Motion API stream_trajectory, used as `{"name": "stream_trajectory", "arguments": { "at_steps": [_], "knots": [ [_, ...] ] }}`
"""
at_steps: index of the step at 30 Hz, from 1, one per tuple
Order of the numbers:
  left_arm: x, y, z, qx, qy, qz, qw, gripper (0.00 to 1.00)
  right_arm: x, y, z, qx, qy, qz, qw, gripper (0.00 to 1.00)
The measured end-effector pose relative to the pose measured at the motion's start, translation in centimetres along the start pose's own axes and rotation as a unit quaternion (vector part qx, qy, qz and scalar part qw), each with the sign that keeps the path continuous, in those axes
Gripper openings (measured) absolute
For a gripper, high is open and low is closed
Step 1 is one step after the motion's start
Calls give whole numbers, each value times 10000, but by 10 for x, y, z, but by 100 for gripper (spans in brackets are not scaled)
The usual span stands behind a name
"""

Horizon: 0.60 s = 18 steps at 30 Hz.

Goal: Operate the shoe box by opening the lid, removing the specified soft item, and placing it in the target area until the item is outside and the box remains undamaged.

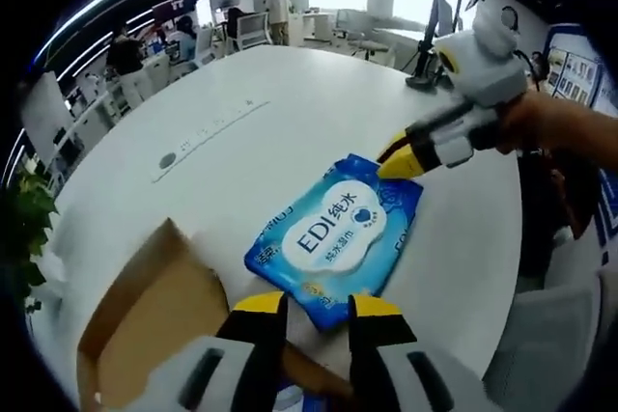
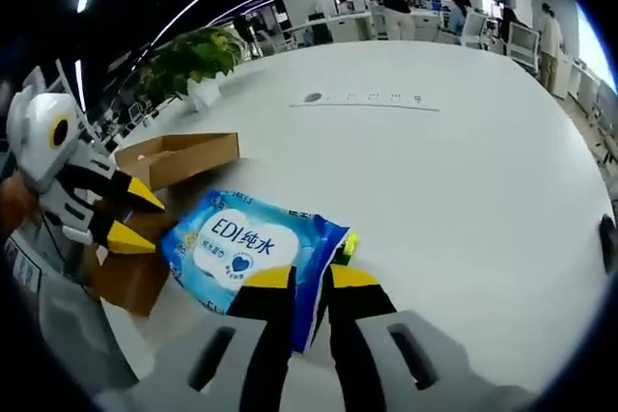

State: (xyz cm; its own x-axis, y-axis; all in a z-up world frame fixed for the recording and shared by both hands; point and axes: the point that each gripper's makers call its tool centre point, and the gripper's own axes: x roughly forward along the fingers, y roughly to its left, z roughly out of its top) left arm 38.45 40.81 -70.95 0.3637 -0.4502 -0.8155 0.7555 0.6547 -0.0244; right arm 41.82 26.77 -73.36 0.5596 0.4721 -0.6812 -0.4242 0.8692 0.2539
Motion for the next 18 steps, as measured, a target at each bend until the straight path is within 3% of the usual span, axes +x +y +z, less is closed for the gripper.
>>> {"name": "stream_trajectory", "arguments": {
  "at_steps": [18],
  "knots": [
    [-42, 5, -7, -57, -263, -101, 9996, 30, -33, 24, 16, -633, -31, -41, 9980, 16]
  ]
}}
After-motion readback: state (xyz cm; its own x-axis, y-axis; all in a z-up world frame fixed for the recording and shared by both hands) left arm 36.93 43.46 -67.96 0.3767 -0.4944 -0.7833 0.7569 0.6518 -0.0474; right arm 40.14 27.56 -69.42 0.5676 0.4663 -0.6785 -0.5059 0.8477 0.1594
